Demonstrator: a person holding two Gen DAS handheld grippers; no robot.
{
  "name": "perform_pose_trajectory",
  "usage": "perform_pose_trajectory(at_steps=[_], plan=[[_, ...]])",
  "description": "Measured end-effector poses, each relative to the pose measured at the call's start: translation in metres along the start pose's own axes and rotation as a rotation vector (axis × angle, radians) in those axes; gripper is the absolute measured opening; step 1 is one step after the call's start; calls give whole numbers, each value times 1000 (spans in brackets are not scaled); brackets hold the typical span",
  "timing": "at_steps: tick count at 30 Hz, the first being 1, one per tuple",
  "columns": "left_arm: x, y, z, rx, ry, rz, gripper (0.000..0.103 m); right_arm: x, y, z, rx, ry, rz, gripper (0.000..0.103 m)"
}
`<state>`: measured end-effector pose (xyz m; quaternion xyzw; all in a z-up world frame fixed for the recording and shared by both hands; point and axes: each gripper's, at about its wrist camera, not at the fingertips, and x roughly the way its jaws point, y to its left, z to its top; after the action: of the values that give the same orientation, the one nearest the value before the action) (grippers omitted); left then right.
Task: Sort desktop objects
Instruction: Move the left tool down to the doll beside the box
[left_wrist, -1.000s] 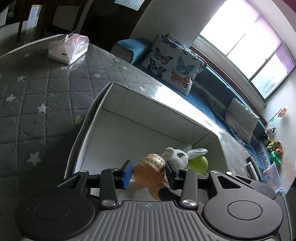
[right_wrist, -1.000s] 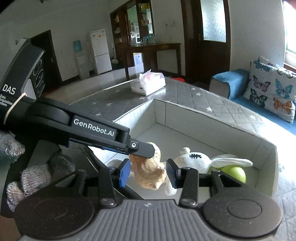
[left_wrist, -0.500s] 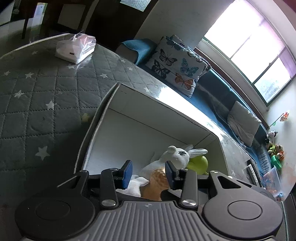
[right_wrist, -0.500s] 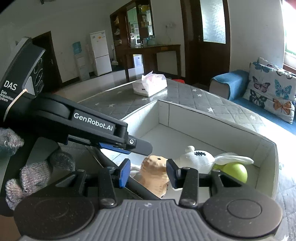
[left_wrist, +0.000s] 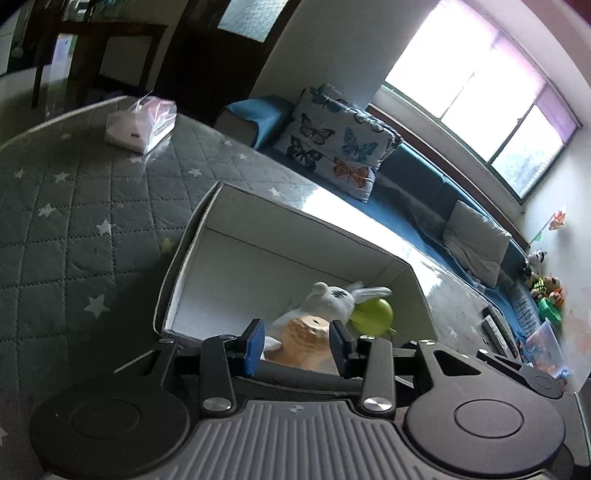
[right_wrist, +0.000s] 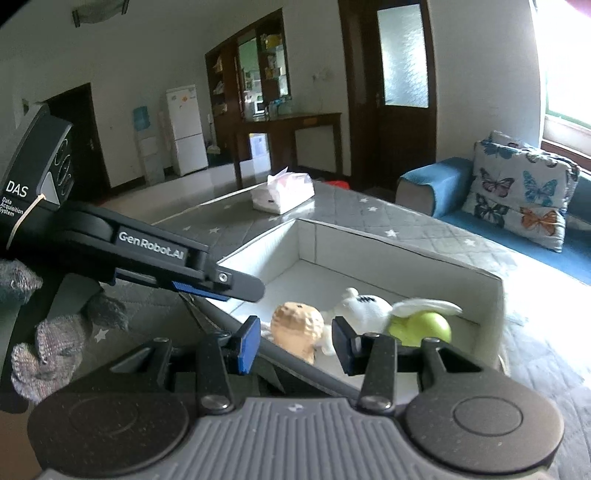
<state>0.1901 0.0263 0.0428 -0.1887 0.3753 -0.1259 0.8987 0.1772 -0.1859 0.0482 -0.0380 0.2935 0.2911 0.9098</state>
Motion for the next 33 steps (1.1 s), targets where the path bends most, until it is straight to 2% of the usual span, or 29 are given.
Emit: perform_pose_trajectory(at_steps=[6, 8, 12, 16, 21, 25, 33], plan=[[-10, -14, -19, 34, 9, -30, 41, -30, 3, -25, 12, -7, -58, 44], [-10, -17, -26, 37, 19, -38, 41, -39, 5, -34, 22, -10, -75, 49], [-7, -24, -41, 48, 48, -53, 41, -57, 7, -54, 33, -16, -129, 50], [1, -34, -52, 62, 81, -61, 41, -68, 1, -75, 87, -15, -162, 51], [11, -46, -65, 78, 117, -71, 41, -72, -2, -98, 102, 7, -212, 56], [20, -55, -69, 91, 134, -75, 41, -75, -6, -106, 136, 2, -224, 67], [43, -62, -71, 81, 175, -65, 41, -63, 0, -108, 128, 9, -196, 69]])
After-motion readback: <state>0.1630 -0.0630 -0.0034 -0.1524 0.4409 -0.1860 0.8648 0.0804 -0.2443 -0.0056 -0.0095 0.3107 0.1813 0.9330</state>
